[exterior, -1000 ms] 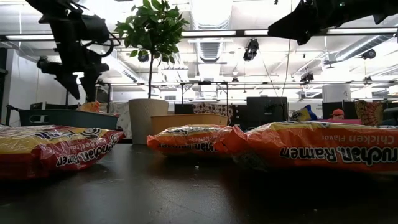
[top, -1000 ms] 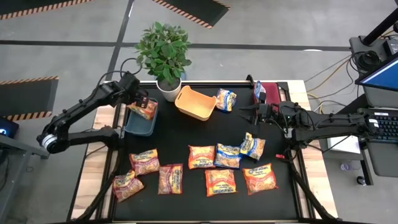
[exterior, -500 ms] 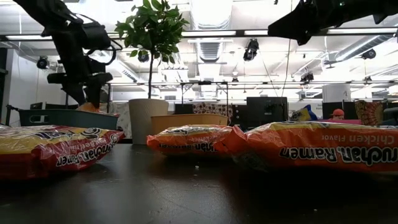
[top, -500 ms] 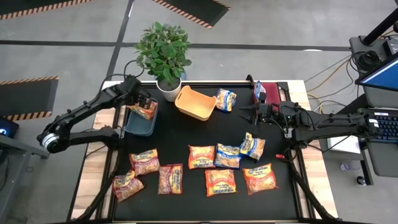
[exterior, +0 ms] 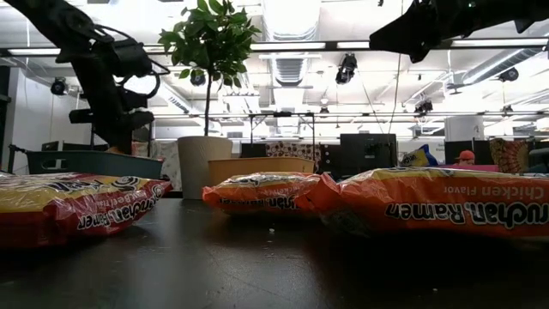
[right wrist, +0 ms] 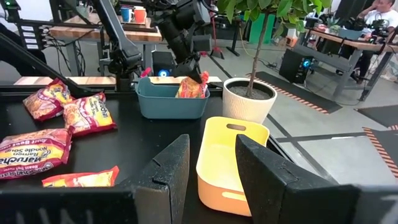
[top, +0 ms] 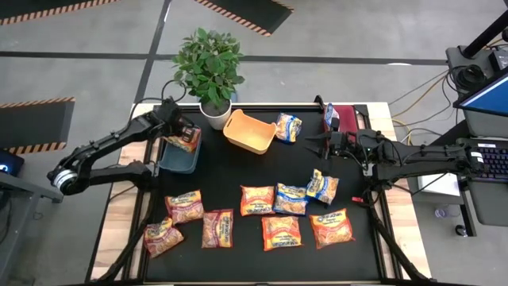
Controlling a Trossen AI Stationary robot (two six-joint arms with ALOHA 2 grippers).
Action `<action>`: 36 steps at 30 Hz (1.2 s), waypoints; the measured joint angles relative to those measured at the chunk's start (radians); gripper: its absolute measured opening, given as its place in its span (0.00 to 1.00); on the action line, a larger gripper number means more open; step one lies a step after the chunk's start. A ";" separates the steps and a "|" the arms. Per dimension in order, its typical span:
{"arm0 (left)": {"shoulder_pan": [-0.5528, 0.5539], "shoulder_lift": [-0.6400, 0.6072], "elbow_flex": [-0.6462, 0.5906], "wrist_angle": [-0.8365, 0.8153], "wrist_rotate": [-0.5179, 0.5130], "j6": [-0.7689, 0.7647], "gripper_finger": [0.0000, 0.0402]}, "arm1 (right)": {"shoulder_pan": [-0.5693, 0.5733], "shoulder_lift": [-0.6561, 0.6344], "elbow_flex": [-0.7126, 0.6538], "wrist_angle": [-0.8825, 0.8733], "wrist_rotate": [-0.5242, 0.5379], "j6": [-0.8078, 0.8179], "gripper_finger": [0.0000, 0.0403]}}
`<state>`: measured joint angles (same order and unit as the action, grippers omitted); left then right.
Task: Sort Maruchan noodles
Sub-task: Put the orange noodle pack into the blue bin
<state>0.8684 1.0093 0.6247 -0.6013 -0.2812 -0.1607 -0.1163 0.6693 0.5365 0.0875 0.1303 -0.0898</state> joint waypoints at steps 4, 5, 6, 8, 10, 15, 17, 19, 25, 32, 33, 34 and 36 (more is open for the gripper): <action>-0.006 -0.014 0.030 -0.002 0.000 0.119 0.01 | 0.000 0.000 0.000 0.000 0.000 0.000 0.30; -0.007 -0.018 0.045 -0.011 -0.001 0.154 0.01 | 0.000 0.000 0.000 0.000 0.000 0.001 0.30; -0.009 -0.020 0.061 -0.025 -0.003 0.193 0.00 | 0.000 0.000 0.000 0.000 0.000 0.002 0.30; -0.018 -0.028 0.088 -0.038 -0.007 0.271 0.00 | 0.000 0.000 0.000 0.000 0.000 0.002 0.30; -0.031 -0.032 0.111 -0.052 -0.014 0.357 0.00 | 0.000 0.000 0.000 0.000 0.001 0.003 0.30; -0.058 -0.039 0.153 -0.101 -0.021 0.340 0.00 | 0.000 0.000 0.000 0.000 0.001 0.004 0.30; -0.065 -0.046 0.160 -0.134 -0.017 0.279 0.00 | 0.000 0.000 0.000 0.000 0.001 0.004 0.30; -0.073 -0.057 0.161 -0.166 -0.016 0.202 0.00 | 0.000 0.000 0.000 0.000 0.001 0.004 0.30; -0.129 -0.105 0.162 -0.207 -0.009 0.084 0.00 | 0.000 0.000 0.000 -0.001 0.001 0.020 0.30; -0.237 -0.198 0.168 -0.219 0.275 -0.026 0.00 | 0.001 0.000 0.000 0.000 0.000 0.128 0.30; -0.261 -0.213 0.162 -0.217 0.298 -0.045 0.00 | 0.001 0.000 0.000 0.000 0.000 0.146 0.30; -0.288 -0.227 0.153 -0.208 0.307 -0.065 0.00 | 0.001 0.000 0.000 0.000 0.000 0.162 0.30; -0.348 -0.251 0.133 -0.183 0.307 -0.106 0.00 | 0.001 0.005 0.000 0.005 0.000 0.194 0.30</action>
<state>0.5208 0.7586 0.7576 -0.7843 0.0257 -0.2664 -0.1158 0.6746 0.5369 0.0930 0.1307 0.1046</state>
